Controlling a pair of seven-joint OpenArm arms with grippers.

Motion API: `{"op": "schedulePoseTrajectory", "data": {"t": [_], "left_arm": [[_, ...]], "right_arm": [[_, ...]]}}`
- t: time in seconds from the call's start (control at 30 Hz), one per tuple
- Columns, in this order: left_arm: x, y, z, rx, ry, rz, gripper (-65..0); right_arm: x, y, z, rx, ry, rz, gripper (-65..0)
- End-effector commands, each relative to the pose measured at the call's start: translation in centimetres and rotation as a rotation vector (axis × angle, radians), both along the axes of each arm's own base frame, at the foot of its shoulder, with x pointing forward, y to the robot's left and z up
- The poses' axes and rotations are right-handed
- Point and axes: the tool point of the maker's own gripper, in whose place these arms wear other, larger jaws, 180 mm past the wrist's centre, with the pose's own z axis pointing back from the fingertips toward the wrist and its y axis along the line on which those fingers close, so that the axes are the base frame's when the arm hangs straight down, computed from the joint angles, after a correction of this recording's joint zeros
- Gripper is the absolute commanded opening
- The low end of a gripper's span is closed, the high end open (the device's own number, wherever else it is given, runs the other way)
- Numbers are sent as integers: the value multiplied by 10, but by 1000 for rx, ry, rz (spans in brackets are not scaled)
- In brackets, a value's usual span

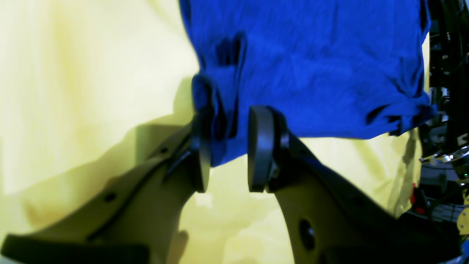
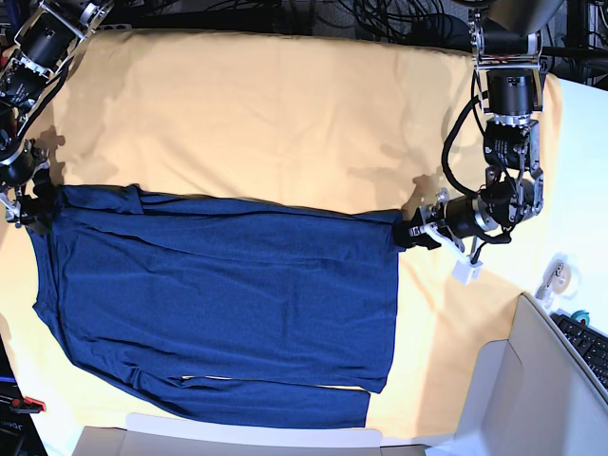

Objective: Fold the T-shirt properly
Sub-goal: 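Lift the shirt by the shoulder edge with both grippers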

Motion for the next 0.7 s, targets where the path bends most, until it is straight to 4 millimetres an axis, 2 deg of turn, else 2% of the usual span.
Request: {"op": "schedulePoseTrajectory", "data": {"t": [0.0, 0.13, 0.23, 0.33, 0.47, 0.6, 0.67], "left_arm": [[14, 4, 19, -1, -60, 3, -484], [10, 4, 15, -1, -52, 2, -484], [8, 3, 14, -2, -46, 1, -484], [8, 3, 14, -2, -45, 0, -484], [8, 7, 14, 7, -44, 1, -484], [7, 7, 13, 6, -42, 0, -484], [7, 7, 13, 6, -42, 0, -484]], "right_arm": [[5, -17, 25, -40, -59, -22, -232], [2, -33, 34, -49, -88, -78, -232], [2, -35, 36, -49, -91, -77, -232], [-12, -34, 20, -45, -49, -86, -232], [-14, -20, -2, -15, -24, -113, -232], [-1, -25, 1, -89, -5, -133, -232], [5, -20, -1, -92, 1, -133, -232]]}}
